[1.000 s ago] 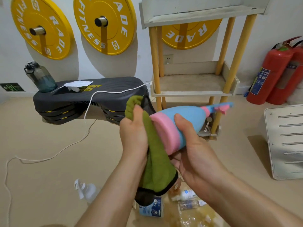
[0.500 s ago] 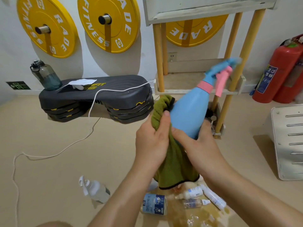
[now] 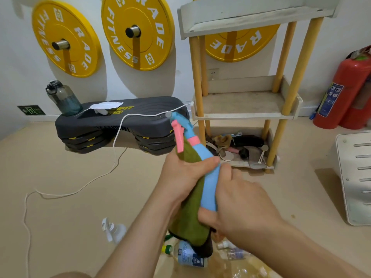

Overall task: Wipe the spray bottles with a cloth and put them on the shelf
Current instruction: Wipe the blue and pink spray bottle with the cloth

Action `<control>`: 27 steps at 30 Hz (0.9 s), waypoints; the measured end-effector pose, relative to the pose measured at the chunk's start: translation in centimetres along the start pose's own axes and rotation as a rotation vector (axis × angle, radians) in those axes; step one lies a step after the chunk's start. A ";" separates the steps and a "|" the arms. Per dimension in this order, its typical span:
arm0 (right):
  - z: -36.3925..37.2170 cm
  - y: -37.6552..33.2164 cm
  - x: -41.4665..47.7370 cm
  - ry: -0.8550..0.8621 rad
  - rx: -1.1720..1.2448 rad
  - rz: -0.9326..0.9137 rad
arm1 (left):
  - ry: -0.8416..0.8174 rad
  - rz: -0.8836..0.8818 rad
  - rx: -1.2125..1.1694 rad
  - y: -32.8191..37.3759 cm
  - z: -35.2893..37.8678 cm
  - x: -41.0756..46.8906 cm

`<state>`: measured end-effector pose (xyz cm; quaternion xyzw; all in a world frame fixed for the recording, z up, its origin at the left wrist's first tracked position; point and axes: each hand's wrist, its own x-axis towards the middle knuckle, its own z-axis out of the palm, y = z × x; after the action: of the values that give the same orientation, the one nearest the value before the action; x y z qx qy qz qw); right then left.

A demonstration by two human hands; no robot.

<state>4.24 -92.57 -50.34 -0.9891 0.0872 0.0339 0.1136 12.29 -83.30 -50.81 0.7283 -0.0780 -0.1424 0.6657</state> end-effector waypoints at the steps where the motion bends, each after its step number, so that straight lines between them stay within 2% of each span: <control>1: -0.3 0.1 -0.1 -0.039 0.010 -0.038 | 0.021 -0.017 -0.022 -0.1 -0.3 0.1; 4: -2.4 2.2 0.2 -0.184 0.301 -0.101 | 0.024 -0.002 -0.131 -0.5 -1.6 0.6; 6: -2.7 3.8 0.9 -0.307 0.686 -0.039 | -0.029 0.015 -0.208 -0.8 -2.2 0.9; 9: -1.1 3.7 1.0 -0.586 1.282 -0.017 | -0.137 -0.050 -0.365 -0.9 -2.7 0.5; 11: 0.1 3.0 1.0 -0.599 1.418 -0.080 | -0.157 -0.072 -0.389 -0.4 -3.0 0.3; 13: 0.8 2.3 1.0 -0.468 1.440 -0.106 | -0.099 -0.016 -0.384 -0.1 -2.8 0.1; 15: 1.7 2.0 1.2 -0.287 1.333 -0.069 | 0.028 0.010 -0.331 -0.1 -1.8 -0.1; 17: 3.3 1.5 1.0 -0.132 0.955 0.071 | 0.197 0.002 -0.186 -1.1 -0.7 -0.2; 19: 4.3 1.0 0.7 -0.050 0.604 0.145 | 0.327 0.022 -0.051 -2.1 0.2 -0.2; 21: 4.2 1.1 0.5 -0.036 0.517 0.100 | 0.379 0.040 -0.008 -2.3 0.3 -0.2; 23: 3.4 2.1 0.9 -0.103 0.694 0.027 | 0.397 0.068 0.008 -1.6 -0.2 0.1; 25: 2.4 2.8 1.2 -0.127 1.038 0.023 | 0.387 0.111 0.022 -0.7 -1.0 0.1; 27: 2.0 2.9 1.5 -0.132 1.170 0.012 | 0.410 0.236 0.200 -0.2 -1.7 0.0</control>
<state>5.09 -95.16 -53.01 -0.7575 0.0895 0.0423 0.6453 12.79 -81.71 -50.91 0.7901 -0.0395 0.0955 0.6042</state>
